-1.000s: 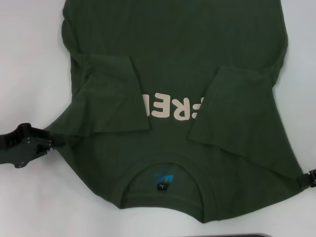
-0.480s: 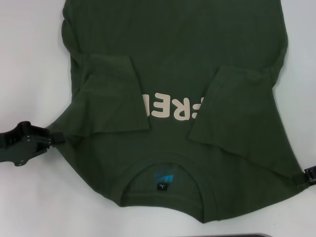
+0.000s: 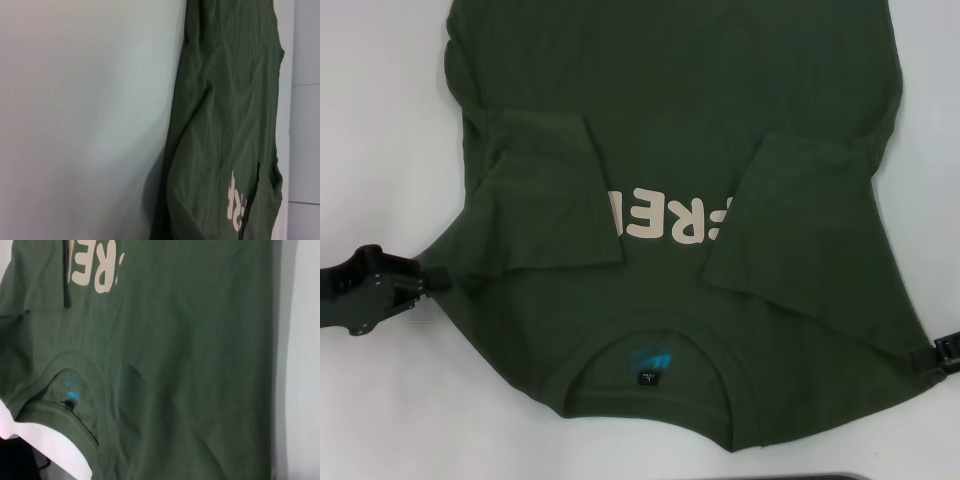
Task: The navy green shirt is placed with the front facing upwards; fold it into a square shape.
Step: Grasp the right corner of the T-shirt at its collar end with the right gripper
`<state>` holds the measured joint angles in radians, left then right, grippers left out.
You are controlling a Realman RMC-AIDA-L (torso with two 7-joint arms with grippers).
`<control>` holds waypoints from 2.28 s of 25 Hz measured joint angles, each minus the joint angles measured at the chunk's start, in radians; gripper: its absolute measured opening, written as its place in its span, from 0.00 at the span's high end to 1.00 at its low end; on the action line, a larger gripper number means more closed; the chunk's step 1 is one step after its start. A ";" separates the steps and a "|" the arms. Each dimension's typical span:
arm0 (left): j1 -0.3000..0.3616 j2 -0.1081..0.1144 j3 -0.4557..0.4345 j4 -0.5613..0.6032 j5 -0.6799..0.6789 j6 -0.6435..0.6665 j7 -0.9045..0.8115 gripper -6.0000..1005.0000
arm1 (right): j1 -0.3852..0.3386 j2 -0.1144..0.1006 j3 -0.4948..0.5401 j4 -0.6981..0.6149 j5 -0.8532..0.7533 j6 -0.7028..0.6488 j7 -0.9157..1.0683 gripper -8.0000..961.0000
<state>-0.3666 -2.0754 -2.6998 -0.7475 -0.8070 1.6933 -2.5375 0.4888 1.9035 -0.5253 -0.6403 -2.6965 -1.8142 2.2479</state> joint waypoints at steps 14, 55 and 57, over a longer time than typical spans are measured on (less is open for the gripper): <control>0.004 0.000 0.000 0.001 -0.001 0.000 0.002 0.99 | 0.018 0.001 0.004 0.033 0.006 0.019 0.013 0.26; 0.009 -0.008 0.000 -0.002 -0.001 0.013 0.006 0.99 | 0.029 0.011 -0.002 0.045 0.047 0.023 -0.020 0.68; 0.009 -0.008 0.000 -0.002 -0.001 0.013 0.006 0.99 | 0.029 0.009 -0.002 0.045 0.046 0.022 -0.020 0.76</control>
<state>-0.3574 -2.0831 -2.6998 -0.7494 -0.8083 1.7058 -2.5310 0.5176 1.9128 -0.5277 -0.5952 -2.6502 -1.7918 2.2281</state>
